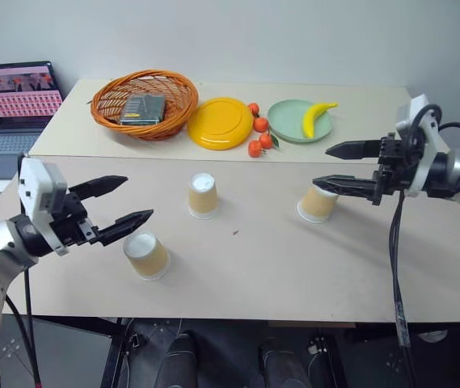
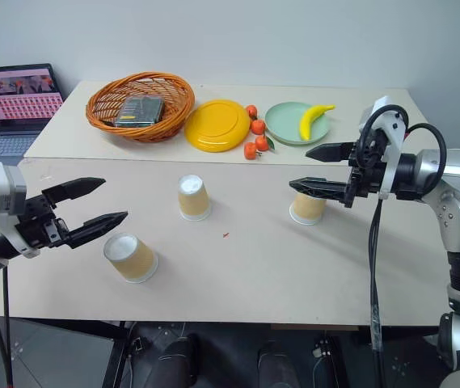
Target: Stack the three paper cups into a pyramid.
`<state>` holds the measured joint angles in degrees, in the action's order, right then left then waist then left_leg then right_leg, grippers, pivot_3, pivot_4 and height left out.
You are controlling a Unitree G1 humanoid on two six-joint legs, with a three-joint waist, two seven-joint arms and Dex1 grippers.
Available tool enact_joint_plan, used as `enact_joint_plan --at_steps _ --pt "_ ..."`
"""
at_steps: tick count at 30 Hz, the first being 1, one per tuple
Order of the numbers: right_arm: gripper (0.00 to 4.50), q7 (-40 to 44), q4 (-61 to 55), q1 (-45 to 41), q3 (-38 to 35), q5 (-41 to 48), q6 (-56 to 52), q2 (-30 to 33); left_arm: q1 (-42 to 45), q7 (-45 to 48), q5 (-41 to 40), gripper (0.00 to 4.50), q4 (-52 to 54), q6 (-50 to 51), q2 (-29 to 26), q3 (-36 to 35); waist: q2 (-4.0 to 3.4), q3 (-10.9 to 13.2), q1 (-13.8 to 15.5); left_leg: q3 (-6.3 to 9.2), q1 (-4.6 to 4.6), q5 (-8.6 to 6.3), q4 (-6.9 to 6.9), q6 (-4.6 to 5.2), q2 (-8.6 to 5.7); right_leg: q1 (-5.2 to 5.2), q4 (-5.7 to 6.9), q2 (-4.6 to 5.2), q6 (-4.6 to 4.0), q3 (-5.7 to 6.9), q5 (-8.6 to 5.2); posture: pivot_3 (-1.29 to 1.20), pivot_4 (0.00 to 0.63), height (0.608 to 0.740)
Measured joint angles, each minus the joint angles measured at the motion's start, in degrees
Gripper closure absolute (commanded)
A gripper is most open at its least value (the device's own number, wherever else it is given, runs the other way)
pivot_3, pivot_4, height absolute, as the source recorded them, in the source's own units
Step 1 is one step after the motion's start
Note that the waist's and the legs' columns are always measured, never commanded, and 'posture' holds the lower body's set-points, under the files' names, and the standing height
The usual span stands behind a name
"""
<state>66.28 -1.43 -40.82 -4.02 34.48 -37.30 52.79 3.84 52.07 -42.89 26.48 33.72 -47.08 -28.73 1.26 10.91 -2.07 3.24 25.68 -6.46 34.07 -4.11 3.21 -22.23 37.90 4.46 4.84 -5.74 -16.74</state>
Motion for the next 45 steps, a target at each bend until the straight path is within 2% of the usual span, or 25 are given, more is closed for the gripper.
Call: enact_joint_plan --at_steps 4,14,33,36,38,45 --pt "0.07 1.86 2.31 -1.79 1.11 -1.34 1.04 -0.41 -7.24 -1.42 2.44 0.00 2.59 -5.41 7.22 0.91 0.00 0.00 -0.33 -0.05 -0.02 0.00 -0.09 0.00 0.02 0.01 -0.08 0.00 -0.02 -0.03 0.00 0.00 0.150 0.732" --pt "0.07 3.95 4.52 -2.91 1.59 -3.51 2.22 -1.15 -20.51 -3.90 9.19 0.00 6.42 -14.64 14.04 2.89 0.04 0.00 -0.43 -0.07 -0.07 0.00 -0.07 0.00 0.07 -0.01 -0.03 -0.04 -0.06 -0.03 -0.01 0.00 0.150 0.732" --pt "0.07 3.84 4.08 -4.97 1.66 -5.06 1.86 -1.53 -18.70 -8.97 13.88 0.00 0.14 -19.09 18.22 9.71 0.04 0.00 -0.36 -0.07 -0.06 0.00 -0.06 0.00 0.07 0.00 -0.05 -0.04 -0.06 -0.03 -0.02 0.00 0.150 0.732" --pt "0.00 3.50 3.51 -4.96 1.61 -5.05 1.62 -1.50 -17.88 -9.25 14.47 0.81 -0.57 -19.92 18.54 10.92 0.04 0.00 -0.36 -0.06 -0.06 0.00 -0.06 0.00 0.07 -0.01 -0.05 -0.04 -0.06 -0.03 -0.02 0.00 0.150 0.732" --pt "0.00 3.44 3.09 -4.95 1.42 -5.04 1.53 -1.43 -17.41 -9.33 14.56 1.53 -1.14 -20.47 18.61 11.52 0.04 0.00 -0.36 -0.06 -0.06 0.00 -0.06 0.00 0.07 -0.01 -0.05 -0.04 -0.06 -0.03 -0.02 0.00 0.150 0.732" --pt "0.00 3.17 2.12 -3.07 0.75 -5.00 0.84 -0.47 -15.03 -9.36 14.74 1.53 -2.70 -21.20 18.36 12.38 0.04 0.00 -0.33 -0.06 -0.06 0.00 -0.06 0.00 0.06 0.00 -0.05 -0.03 -0.05 -0.03 -0.02 0.00 0.150 0.732"
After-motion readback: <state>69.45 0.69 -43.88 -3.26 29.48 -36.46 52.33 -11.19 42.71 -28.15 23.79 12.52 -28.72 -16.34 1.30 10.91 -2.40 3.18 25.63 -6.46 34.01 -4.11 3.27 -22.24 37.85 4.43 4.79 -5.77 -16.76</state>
